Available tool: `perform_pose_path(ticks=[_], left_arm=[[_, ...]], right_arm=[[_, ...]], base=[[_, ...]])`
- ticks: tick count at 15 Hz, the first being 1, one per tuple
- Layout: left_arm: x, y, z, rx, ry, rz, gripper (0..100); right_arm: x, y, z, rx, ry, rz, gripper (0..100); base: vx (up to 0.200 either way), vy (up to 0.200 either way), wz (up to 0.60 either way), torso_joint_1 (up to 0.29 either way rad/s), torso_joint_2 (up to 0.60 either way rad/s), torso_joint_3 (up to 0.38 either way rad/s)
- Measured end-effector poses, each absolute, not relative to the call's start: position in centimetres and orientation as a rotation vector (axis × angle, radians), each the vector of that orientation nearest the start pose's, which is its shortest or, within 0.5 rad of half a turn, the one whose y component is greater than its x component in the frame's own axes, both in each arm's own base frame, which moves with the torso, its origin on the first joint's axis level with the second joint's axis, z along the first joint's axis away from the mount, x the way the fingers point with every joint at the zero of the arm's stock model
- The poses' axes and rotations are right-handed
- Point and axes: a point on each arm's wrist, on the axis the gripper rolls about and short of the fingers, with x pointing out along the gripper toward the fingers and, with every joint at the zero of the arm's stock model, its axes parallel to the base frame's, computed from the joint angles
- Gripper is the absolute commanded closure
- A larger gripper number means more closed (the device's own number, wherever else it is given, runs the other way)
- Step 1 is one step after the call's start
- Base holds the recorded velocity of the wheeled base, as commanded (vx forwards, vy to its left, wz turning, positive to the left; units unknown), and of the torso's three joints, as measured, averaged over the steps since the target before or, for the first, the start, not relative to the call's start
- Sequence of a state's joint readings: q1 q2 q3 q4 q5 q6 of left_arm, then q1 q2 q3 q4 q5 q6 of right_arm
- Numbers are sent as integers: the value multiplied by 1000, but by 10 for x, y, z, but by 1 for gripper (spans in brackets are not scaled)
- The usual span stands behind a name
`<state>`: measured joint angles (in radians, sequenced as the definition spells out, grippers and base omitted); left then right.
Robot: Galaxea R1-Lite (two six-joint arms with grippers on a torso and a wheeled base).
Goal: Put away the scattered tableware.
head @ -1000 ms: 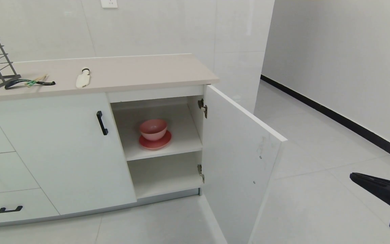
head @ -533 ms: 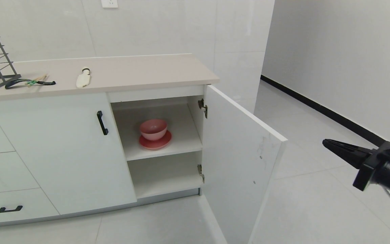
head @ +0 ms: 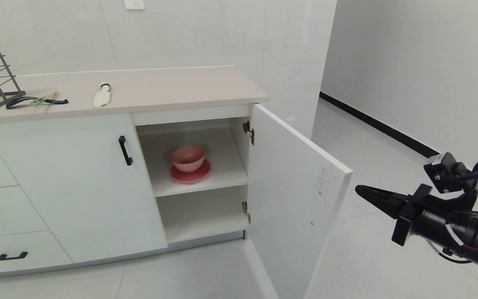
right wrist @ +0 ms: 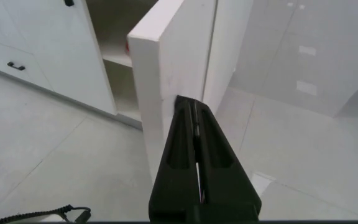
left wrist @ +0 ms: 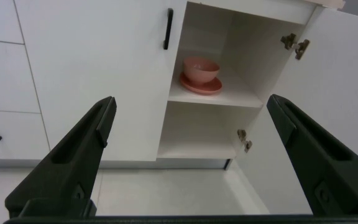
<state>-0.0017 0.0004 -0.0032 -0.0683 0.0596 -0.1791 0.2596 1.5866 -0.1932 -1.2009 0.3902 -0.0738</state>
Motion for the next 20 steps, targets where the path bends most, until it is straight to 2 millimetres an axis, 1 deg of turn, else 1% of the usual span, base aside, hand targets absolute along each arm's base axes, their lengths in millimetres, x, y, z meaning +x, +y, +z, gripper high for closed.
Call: perform_pose_path(ticks=[7,11,13,15,16,18,20], left_arm=[[-23,1,83,-197,-77,51,0],[-23,1,83,-199,-77,50,0],[-23,1,83,-199,-77,51,0],[-23,1,83,-199,-77,51,0],[-23,1,83,-198,-77,51,0],[-23,1,83,-198,-77,51,0],[-23,1,83,-198,-77,51,0]], right_arm=[[210,70,120,-64,122,675,100],[211,87,124,-66,93,743,100],[209,104,126,-68,73,817,100],[209,132,128,-65,51,922,100],[214,146,126,-59,47,958,100],[235,179,111,-39,45,1011,100],[262,225,91,-9,4,1077,100]], base=[[0,0,0,0,0,0],[0,0,0,0,0,0],[0,0,0,0,0,0],[0,0,0,0,0,0],[0,0,0,0,0,0],[0,0,0,0,0,0],[0,0,0,0,0,0]])
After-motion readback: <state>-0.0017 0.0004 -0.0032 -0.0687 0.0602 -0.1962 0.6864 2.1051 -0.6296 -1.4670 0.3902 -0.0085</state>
